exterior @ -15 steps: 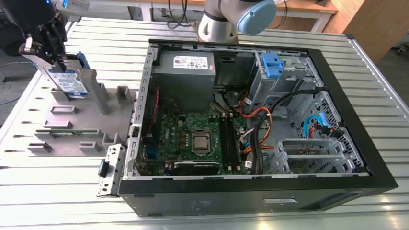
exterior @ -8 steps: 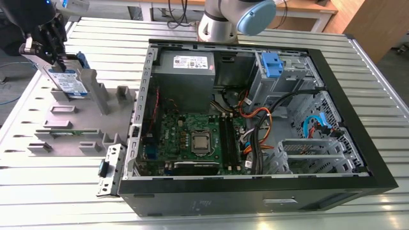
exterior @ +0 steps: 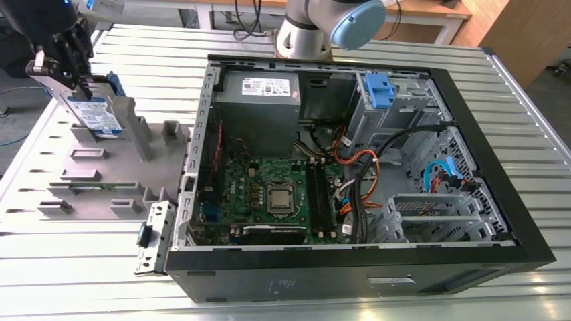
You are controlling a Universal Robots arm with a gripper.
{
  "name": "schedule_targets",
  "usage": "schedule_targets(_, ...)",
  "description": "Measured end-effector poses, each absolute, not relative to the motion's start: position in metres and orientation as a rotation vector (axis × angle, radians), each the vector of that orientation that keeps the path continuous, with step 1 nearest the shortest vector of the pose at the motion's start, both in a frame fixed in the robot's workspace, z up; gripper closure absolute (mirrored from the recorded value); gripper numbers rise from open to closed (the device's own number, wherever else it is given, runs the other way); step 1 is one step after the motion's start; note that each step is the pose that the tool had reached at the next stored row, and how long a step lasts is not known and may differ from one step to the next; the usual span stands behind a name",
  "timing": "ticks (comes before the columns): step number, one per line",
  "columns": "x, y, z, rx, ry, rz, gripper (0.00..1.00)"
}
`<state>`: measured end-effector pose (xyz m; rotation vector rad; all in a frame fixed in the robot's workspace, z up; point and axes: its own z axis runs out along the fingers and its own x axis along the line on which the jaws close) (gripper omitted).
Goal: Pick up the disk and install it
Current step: 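Pick up the disk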
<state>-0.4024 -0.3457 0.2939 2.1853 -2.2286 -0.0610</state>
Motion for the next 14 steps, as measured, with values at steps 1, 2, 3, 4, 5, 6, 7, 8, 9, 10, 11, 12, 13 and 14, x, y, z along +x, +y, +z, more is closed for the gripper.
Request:
schedule_targets(1,-0.4024,-0.3457,0.2952,2.185,-2.228,-0.061,0.65)
schedule_targets(2,-0.4024,-0.3457,0.2962,2.185,-2.228,-0.061,0.65)
schedule_targets(3,-0.4024,-0.3457,0.2972,2.185,-2.228,-0.061,0.65)
schedule_targets(4,-0.4025,-0.3457,0.2982,2.185,-2.228,-0.061,0.65)
schedule_targets(5,-0.4025,-0.3457,0.2991,2.185,-2.228,-0.061,0.65)
schedule_targets(6,-0.4025,-0.3457,0.3000,2.185,-2.228,-0.061,0.65)
schedule_targets(7,-0.4025,-0.3456,0.3009,2.185,-2.228,-0.061,0.65)
schedule_targets(8,-0.4025,-0.3456,0.3018,2.185,-2.228,-0.061,0.65)
schedule_targets(9,-0.4025,-0.3457,0.3019,2.185,-2.228,-0.061,0.65)
schedule_targets(10,-0.4025,-0.3457,0.3026,2.185,-2.228,-0.061,0.65)
schedule_targets(11,-0.4025,-0.3457,0.3032,2.185,-2.228,-0.061,0.65)
schedule_targets(12,-0.4025,-0.3457,0.3032,2.185,-2.228,-0.061,0.65)
schedule_targets(13,-0.4025,-0.3457,0.3032,2.185,-2.228,-0.061,0.65)
schedule_targets(14,-0.4025,-0.3456,0.3032,2.185,-2.228,-0.061,0.65)
